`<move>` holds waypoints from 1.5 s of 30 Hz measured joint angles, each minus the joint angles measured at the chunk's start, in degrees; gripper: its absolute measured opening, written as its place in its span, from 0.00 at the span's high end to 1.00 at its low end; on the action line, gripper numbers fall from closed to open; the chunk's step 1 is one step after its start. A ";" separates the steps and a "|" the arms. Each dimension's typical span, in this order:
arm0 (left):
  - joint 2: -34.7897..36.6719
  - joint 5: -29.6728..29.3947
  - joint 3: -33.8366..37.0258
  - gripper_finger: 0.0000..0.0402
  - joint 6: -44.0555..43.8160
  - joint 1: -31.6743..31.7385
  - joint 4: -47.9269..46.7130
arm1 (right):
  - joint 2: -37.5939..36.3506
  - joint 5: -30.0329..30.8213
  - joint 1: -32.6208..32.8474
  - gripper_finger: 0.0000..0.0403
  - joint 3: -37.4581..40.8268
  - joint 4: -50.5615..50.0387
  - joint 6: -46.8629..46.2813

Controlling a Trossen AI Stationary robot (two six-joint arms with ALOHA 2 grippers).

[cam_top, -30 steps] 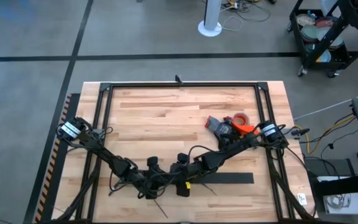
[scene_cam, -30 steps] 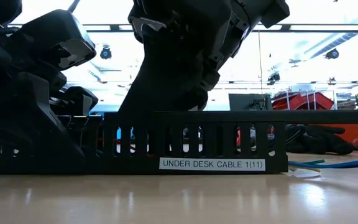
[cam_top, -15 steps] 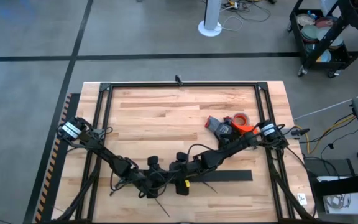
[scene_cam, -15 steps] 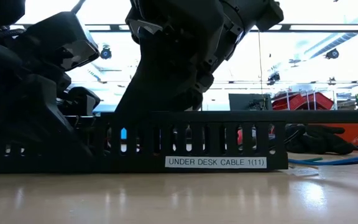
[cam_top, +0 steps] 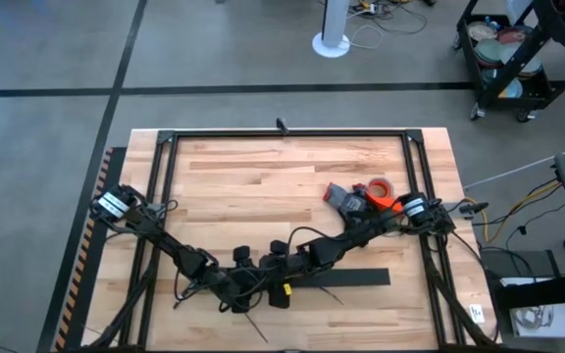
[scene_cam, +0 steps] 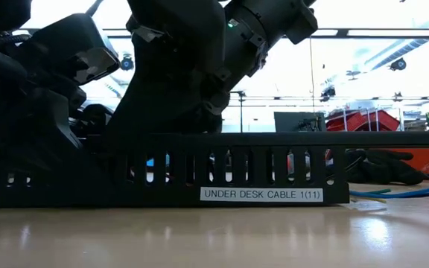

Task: Ziptie cables
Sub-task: Insert the black cable duct cover into the black cable duct

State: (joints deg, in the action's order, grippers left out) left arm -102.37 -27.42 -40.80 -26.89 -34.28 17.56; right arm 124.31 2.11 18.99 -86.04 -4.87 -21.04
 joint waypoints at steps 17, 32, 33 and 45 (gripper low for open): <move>0.13 0.25 -0.28 0.37 0.79 0.11 -0.84 | 0.15 0.40 -0.43 0.46 -0.98 -1.08 0.14; 9.63 3.47 1.04 0.09 0.46 -1.12 -12.37 | 0.15 -0.16 -0.29 0.46 -1.07 -2.05 -0.27; 10.36 3.50 1.13 0.09 0.27 -1.47 -13.51 | 0.15 -0.10 -0.29 0.45 -1.07 -2.05 -0.55; 10.25 2.09 2.27 0.13 -4.69 -4.87 -17.09 | 0.13 0.24 -0.36 0.46 -1.00 -2.07 -1.05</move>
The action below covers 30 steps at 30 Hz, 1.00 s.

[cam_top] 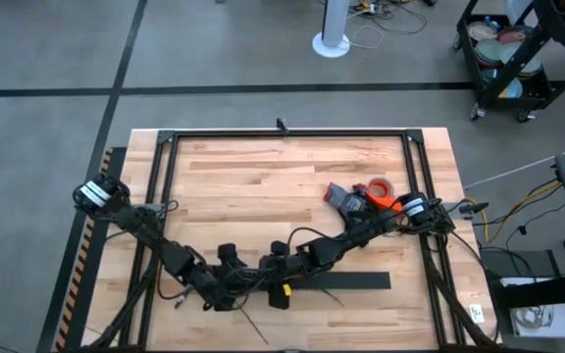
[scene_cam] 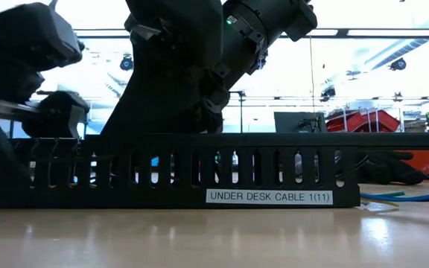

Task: Ziptie cables
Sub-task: Insert the black cable duct cover into the black cable duct

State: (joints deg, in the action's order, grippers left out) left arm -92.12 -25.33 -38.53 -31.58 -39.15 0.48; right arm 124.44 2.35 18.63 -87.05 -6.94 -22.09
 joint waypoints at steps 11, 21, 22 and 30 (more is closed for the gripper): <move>0.60 -2.22 0.08 0.13 -1.69 -1.02 1.51 | -0.02 0.04 -0.02 0.46 0.04 -0.04 -0.44; 1.22 0.69 -0.98 0.13 -0.75 -1.36 -0.55 | -0.04 -0.93 -0.02 0.45 0.07 -0.04 -0.37; 1.60 1.87 -1.00 0.13 -0.91 -1.51 -0.46 | -0.04 -0.98 -0.02 0.46 0.07 -0.03 -0.36; 9.76 2.04 -4.06 0.13 0.51 -4.17 -3.56 | -0.09 -1.04 -0.04 0.44 0.11 -0.05 -0.24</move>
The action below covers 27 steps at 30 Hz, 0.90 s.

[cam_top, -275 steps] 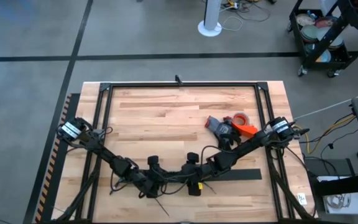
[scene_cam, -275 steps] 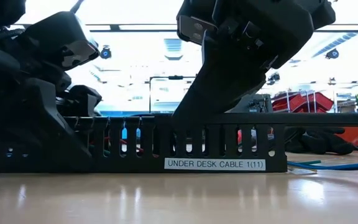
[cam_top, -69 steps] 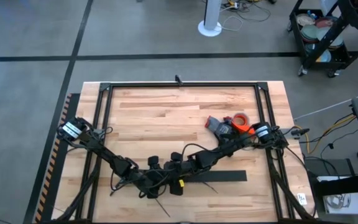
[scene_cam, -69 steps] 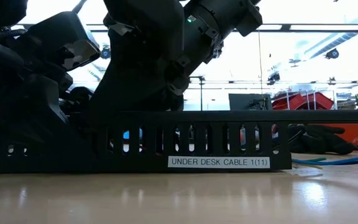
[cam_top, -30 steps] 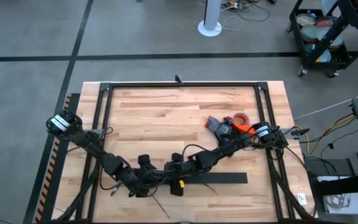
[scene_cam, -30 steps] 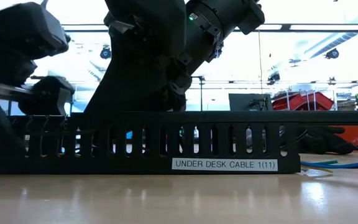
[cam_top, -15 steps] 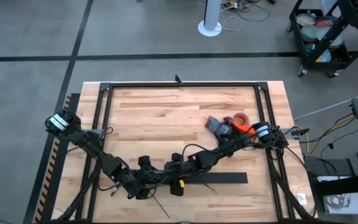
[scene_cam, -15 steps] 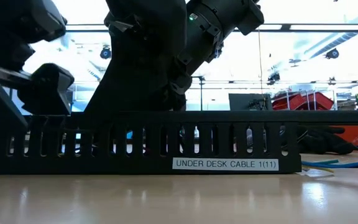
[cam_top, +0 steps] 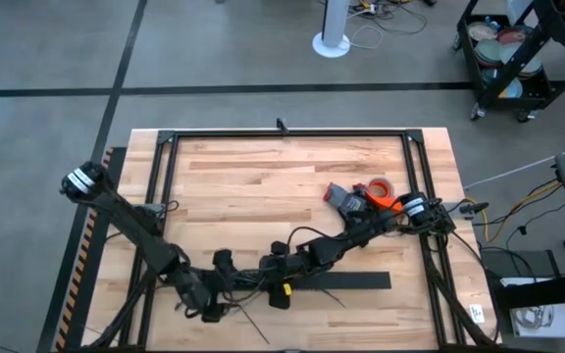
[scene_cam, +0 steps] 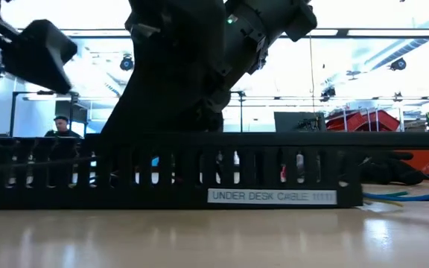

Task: Ziptie cables
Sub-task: Insert the black cable duct cover into the black cable duct

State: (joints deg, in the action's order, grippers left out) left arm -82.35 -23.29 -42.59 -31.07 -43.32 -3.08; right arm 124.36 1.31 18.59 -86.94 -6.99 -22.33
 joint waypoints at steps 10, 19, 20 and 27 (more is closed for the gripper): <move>-4.30 -8.92 1.18 0.13 0.38 0.61 -0.73 | 0.00 0.16 0.00 0.44 0.00 -0.06 -0.04; -7.54 -9.07 2.87 0.13 -3.41 1.38 1.13 | 0.00 -0.11 0.00 0.46 0.00 -0.05 -0.02; -7.54 -9.09 3.31 0.13 -3.64 1.38 1.07 | 0.00 -0.23 0.00 0.45 0.00 -0.01 -0.02; -7.56 -6.95 6.79 0.15 -3.87 1.37 4.95 | 0.00 -0.12 0.00 0.46 0.00 0.00 -0.18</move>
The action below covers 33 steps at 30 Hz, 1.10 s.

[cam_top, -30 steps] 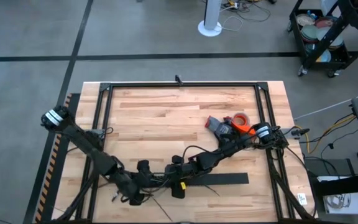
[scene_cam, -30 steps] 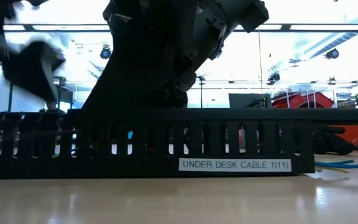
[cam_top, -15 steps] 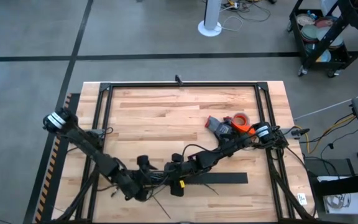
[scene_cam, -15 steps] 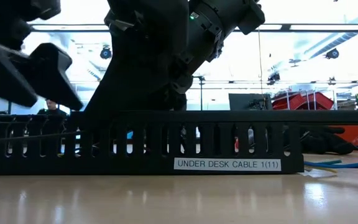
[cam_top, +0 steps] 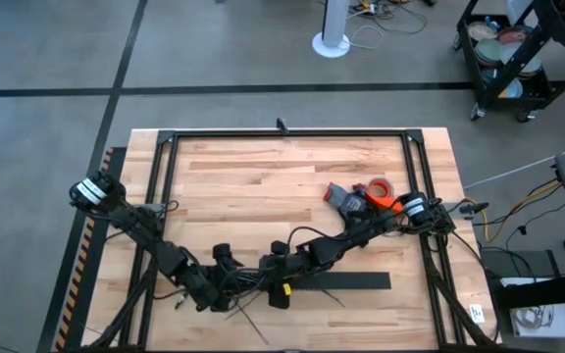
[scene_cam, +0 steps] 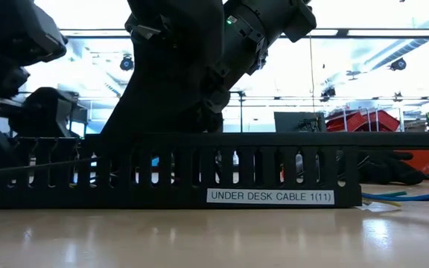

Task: Ziptie cables
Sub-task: Insert the black cable duct cover into the black cable duct

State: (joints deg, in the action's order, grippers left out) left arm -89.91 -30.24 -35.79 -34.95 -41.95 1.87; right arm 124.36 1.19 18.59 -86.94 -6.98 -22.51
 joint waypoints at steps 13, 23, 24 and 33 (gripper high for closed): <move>0.22 0.50 2.42 0.49 0.36 -0.07 1.79 | 0.07 0.83 -0.09 0.46 0.09 1.33 -0.13; 0.15 0.37 2.65 0.44 0.34 -0.07 1.61 | 0.20 1.44 -0.09 0.44 0.21 3.17 1.52; 0.15 0.37 2.67 0.44 0.34 -0.07 1.61 | 0.22 1.53 -0.10 0.45 0.22 3.35 1.51; 0.09 0.41 2.71 0.45 0.38 -0.07 1.77 | 0.26 2.71 -0.42 0.44 -0.09 3.46 -0.54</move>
State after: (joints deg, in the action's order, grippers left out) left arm -89.82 -29.82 -33.08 -34.57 -42.02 3.64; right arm 124.62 3.90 18.16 -87.03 -3.52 -23.04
